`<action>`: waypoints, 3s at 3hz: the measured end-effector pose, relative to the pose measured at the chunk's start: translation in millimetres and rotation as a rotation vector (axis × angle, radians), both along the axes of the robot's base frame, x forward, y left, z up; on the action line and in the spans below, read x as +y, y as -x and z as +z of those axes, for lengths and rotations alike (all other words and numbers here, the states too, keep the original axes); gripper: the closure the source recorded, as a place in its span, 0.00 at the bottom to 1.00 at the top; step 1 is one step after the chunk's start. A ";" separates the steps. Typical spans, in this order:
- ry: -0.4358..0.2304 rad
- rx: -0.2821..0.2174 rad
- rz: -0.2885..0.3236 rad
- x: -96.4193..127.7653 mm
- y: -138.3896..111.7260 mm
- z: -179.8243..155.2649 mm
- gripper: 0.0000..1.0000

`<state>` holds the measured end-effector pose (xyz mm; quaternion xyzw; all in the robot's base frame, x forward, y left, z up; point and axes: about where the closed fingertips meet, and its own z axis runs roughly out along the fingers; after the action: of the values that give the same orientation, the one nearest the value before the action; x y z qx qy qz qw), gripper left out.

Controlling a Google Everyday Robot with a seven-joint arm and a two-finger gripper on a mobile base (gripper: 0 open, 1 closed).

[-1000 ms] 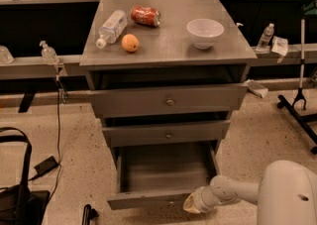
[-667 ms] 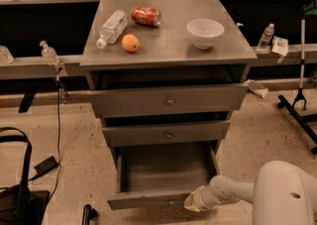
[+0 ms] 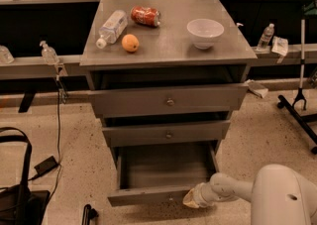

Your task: Close bottom drawer

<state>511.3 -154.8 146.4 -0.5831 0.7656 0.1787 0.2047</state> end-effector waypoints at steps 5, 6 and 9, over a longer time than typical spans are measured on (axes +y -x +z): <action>-0.036 -0.059 -0.027 -9.7 -40.5 8.2 1.00; -0.041 -0.064 -0.028 -11.0 -43.5 8.8 1.00; -0.033 -0.134 -0.038 -5.4 -72.6 10.3 1.00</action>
Offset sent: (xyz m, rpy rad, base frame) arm 0.0867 -0.0285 0.0116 0.0146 -0.0986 -0.0655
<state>583.9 -160.1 156.7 -0.5757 0.7581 0.1482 0.2683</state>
